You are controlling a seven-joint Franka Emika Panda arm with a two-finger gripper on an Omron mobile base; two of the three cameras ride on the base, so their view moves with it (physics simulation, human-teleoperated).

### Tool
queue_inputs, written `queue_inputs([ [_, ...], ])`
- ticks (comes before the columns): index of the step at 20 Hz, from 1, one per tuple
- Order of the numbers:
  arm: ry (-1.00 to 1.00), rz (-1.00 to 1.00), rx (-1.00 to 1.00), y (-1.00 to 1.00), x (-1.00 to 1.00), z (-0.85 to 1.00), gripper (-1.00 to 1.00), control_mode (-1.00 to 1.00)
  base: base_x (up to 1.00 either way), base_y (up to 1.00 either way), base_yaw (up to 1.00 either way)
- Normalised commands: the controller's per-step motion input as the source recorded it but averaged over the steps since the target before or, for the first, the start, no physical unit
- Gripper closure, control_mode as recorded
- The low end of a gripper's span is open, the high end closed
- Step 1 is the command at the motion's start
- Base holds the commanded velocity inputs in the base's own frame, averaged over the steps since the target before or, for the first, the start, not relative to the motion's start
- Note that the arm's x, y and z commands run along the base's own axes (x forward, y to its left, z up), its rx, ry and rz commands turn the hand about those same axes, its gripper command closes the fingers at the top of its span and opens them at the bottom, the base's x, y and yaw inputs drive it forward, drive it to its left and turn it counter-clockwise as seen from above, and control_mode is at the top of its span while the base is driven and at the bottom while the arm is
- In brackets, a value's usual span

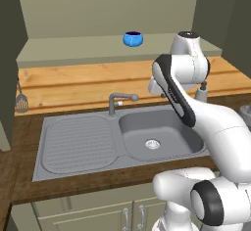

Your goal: Pick the kettle from the counter and place it on the tray. Then pick the mug from the cabinet and place it on the tray. Then close the cabinet doors.

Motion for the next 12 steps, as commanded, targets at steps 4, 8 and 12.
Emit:
queue_inputs([
  [4, -0.08, 0.0, 0.0, 0.0, -0.18, 0.0, -1.0, -1.0, 0.0, 0.0, 0.0],
  [8, -0.42, 0.02, 0.03, 0.05, -0.4, 0.0, -1.0, -1.0, 0.0, 0.0, 0.0],
  [12, -0.58, 0.0, 0.13, 0.11, -0.48, 0.32, -1.0, -1.0, 0.0, 0.0, 0.0],
])
